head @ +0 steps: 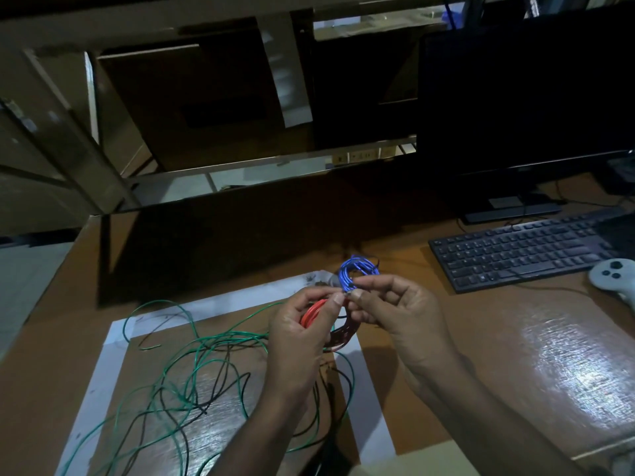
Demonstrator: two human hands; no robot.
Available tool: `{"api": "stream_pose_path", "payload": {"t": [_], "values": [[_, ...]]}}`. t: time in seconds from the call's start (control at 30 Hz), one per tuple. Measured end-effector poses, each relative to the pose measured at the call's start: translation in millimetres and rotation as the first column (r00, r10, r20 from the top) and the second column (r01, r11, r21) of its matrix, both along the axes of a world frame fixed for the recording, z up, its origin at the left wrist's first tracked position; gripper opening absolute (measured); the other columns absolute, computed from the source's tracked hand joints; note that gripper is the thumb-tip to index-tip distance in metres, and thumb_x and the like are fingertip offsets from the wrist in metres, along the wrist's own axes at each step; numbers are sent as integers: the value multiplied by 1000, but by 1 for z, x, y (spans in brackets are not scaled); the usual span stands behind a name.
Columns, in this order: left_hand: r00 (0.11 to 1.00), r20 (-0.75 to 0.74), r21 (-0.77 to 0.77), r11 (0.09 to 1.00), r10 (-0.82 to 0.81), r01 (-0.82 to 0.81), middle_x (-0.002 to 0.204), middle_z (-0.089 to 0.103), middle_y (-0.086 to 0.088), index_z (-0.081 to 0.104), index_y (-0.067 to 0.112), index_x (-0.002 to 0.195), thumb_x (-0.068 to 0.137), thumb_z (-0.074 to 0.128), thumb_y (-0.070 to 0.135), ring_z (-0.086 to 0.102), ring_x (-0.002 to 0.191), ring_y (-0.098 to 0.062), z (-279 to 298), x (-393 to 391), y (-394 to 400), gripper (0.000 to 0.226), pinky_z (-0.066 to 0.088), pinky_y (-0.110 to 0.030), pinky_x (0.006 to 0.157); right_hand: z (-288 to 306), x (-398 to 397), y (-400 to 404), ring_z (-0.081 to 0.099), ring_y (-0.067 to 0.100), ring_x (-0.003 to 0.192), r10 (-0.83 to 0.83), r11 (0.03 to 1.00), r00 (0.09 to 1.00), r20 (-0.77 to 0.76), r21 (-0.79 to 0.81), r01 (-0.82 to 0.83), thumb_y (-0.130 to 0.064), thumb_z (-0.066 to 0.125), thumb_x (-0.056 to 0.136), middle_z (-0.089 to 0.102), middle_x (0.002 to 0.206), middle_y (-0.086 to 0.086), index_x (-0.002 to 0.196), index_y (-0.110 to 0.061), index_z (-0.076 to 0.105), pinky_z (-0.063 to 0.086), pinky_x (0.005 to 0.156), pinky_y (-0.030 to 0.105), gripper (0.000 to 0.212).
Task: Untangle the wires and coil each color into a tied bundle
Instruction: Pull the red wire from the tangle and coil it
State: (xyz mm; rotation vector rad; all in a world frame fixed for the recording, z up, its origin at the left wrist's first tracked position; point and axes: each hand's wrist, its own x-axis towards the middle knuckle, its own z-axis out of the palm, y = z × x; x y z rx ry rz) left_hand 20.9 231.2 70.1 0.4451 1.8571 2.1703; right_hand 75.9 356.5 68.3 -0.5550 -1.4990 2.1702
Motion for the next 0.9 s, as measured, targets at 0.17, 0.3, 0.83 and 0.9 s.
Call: {"api": "stream_pose_path", "payload": {"t": [0.17,0.3,0.83,0.9], "values": [[1000,17,-22,1000,8,-7,96,79,7,79,16,106,94,69,9,68,74,2,-2,-1,-1,17,50,-12,58,1,0,4,73,23,73,10,1000,1000,9,8,-10,-6,78,82,77,88,18,101,-5,71,58,66,24,20],[1000,4,-63,998,-1,2,101,79,6,80,23,102,94,70,14,71,84,-2,-4,-4,-1,17,51,-16,63,4,-1,4,73,22,70,5,1000,1000,-3,-13,-5,-17,81,71,76,85,19,100,-4,67,58,63,25,35],[999,24,-13,1000,29,-29,86,73,5,80,29,91,85,69,32,55,66,0,-4,-5,-5,13,46,-14,57,5,10,7,59,4,73,30,987,999,-36,159,-23,-20,73,84,69,81,-5,89,-17,72,49,64,16,6],[999,30,-15,999,34,-33,88,75,5,80,29,91,84,70,33,58,69,1,-3,-4,-5,13,46,-14,58,4,10,8,53,5,64,35,992,998,-58,122,-27,-17,74,83,67,75,-7,91,-11,71,46,60,16,11]]}}
